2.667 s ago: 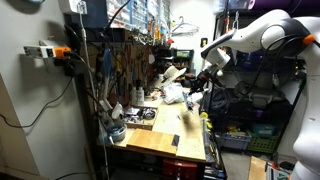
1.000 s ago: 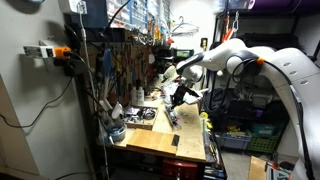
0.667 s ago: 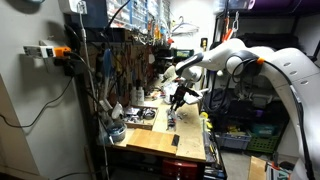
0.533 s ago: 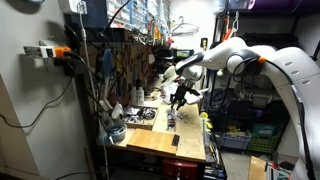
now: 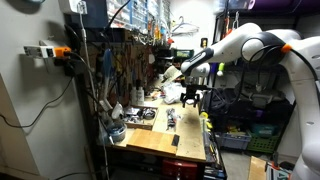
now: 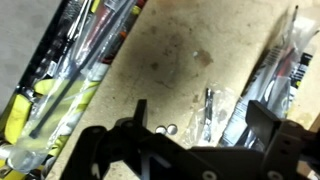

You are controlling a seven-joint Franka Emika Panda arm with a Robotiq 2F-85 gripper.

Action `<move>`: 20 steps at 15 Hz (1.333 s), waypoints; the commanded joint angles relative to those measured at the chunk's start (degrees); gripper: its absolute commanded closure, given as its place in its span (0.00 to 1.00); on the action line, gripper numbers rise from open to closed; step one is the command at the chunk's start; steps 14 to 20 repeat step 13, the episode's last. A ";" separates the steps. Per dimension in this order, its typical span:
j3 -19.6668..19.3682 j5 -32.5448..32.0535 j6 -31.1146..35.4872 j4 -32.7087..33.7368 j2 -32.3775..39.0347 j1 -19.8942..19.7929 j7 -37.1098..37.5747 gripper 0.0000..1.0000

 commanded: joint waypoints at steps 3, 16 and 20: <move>-1.89 -13.11 14.19 -19.41 -13.47 3.57 0.51 0.00; -1.84 -23.52 11.93 -31.68 -23.97 3.84 -2.11 0.00; -1.84 -23.52 11.93 -31.68 -23.97 3.84 -2.11 0.00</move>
